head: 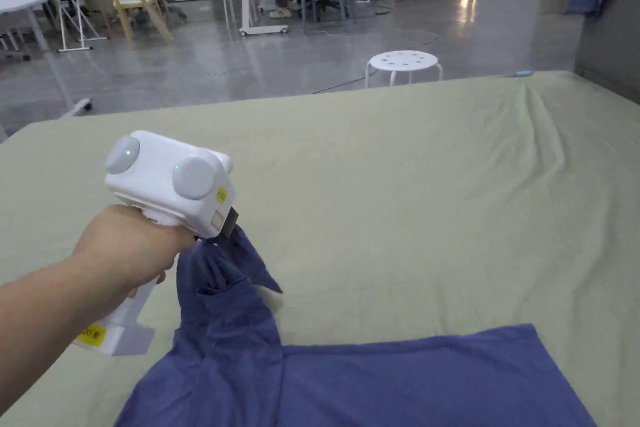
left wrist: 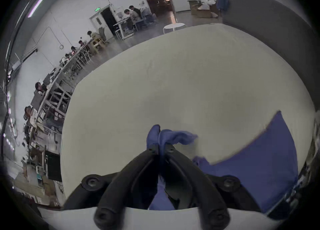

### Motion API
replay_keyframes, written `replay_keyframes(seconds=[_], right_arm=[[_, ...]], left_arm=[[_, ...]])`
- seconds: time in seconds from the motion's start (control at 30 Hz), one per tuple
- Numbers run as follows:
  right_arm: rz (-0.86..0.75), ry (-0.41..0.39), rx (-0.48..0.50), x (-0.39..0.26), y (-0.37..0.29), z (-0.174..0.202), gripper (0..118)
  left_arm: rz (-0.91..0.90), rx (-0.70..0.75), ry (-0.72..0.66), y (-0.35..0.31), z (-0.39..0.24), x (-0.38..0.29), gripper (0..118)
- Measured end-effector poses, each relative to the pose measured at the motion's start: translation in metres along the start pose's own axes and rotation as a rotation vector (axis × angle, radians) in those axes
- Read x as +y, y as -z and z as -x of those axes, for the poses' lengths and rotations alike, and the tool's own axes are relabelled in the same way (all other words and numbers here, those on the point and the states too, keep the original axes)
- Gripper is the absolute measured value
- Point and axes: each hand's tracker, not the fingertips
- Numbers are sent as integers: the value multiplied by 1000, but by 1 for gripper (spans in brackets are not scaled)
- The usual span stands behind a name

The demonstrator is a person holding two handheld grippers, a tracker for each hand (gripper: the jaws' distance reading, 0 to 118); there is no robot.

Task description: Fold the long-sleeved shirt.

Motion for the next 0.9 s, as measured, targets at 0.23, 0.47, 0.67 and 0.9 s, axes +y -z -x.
replay_keyframes(seconds=[0.23,0.47,0.67,0.9], right_arm=[[18,-5,21,1,5,5,0],[40,-18,14,-2,7,8,0],[50,-22,32,-4,11,15,0],[29,-17,44,-2,6,20,0]], left_arm=[[40,-7,42,-37,-43,-126,1],[139,-43,-77,-14,-91,-240,1],[140,-27,-138,15,-100,-259,3],[-37,-83,-274,-50,-75,-256,116]])
